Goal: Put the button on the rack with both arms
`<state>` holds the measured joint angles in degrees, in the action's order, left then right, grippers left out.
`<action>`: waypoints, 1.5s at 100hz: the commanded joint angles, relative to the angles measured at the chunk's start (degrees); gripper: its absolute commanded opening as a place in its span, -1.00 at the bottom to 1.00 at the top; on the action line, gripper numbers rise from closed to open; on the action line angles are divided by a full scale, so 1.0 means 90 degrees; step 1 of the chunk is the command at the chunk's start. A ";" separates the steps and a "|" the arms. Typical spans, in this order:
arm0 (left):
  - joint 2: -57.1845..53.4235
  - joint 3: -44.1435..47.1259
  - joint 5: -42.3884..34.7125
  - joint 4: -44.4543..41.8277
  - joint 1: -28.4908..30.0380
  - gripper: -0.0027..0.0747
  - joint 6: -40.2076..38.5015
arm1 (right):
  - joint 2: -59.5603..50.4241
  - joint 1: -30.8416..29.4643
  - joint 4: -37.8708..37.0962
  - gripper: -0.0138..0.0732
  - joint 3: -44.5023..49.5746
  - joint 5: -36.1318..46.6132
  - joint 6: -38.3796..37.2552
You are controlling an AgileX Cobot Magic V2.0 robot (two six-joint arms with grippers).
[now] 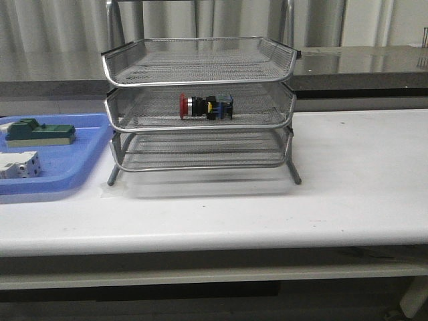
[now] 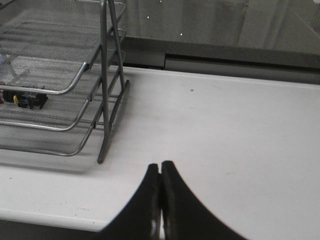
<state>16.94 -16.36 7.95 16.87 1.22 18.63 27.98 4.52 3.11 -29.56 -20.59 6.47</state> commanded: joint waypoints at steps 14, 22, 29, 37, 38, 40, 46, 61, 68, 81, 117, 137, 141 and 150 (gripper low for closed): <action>0.0056 -0.0169 -0.0516 0.0092 0.0018 -0.92 -0.0063 | -0.0368 -0.0023 -0.0037 -0.84 -0.0140 0.0457 -0.0001; 0.0056 -0.0169 -0.0516 0.0092 0.0018 -0.92 -0.0063 | -0.0368 -0.0023 -0.0037 -0.84 -0.0140 0.0457 -0.0001; 0.0056 -0.0169 -0.0516 0.0092 0.0018 -0.92 -0.0063 | -0.0362 -0.0023 -0.0037 -0.84 -0.0140 0.0457 -0.0001; 0.0056 -0.0169 -0.0516 0.0092 0.0018 -0.92 -0.0063 | -0.0362 -0.0023 -0.0037 -0.84 -0.0140 0.0457 -0.0001; 0.0056 -0.0169 -0.0516 0.0092 0.0018 -0.92 -0.0063 | -0.0362 -0.0023 -0.0037 -0.84 -0.0140 0.0457 -0.0001; 0.0056 -0.0169 -0.0516 0.0092 0.0018 -0.92 -0.0063 | -0.0362 -0.0023 -0.0037 -0.84 -0.0140 0.0457 -0.0001; 0.0056 -0.0169 -0.0516 0.0092 0.0018 -0.92 -0.0063 | -0.0362 -0.0023 -0.0037 -0.84 -0.0140 0.0457 -0.0001; 0.0056 -0.0169 -0.0516 0.0092 0.0018 -0.92 -0.0063 | -0.0362 -0.0023 -0.0037 -0.84 -0.0140 0.0457 -0.0001; 0.0056 -0.0169 -0.0516 0.0092 0.0018 -0.92 -0.0063 | -0.0362 -0.0023 -0.0037 -0.84 -0.0140 0.0457 -0.0001; 0.0056 -0.0169 -0.0516 0.0092 0.0018 -0.92 -0.0063 | -0.0362 -0.0023 -0.0037 -0.84 -0.0125 0.0463 -0.0001; 0.0056 -0.0169 -0.0516 0.0092 0.0018 -0.92 -0.0063 | -0.1413 -0.0005 -0.0308 -0.84 0.1334 0.1444 -0.0833; 0.0056 -0.0169 -0.0516 0.0092 0.0018 -0.92 -0.0063 | -0.2540 -0.0005 -0.0308 -0.84 0.2317 0.1613 -0.0848; 0.0056 -0.0169 -0.0516 0.0092 0.0018 -0.92 -0.0063 | -0.2735 -0.0005 -0.0308 -0.84 0.2468 0.1613 -0.0848; 0.0056 -0.0169 -0.0516 0.0092 0.0018 -0.92 -0.0063 | -0.3193 -0.0005 -0.0308 -0.84 0.2743 0.1616 -0.0848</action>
<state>16.94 -16.36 7.95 16.87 1.22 18.63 1.98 4.52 0.98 -5.59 -11.38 -0.92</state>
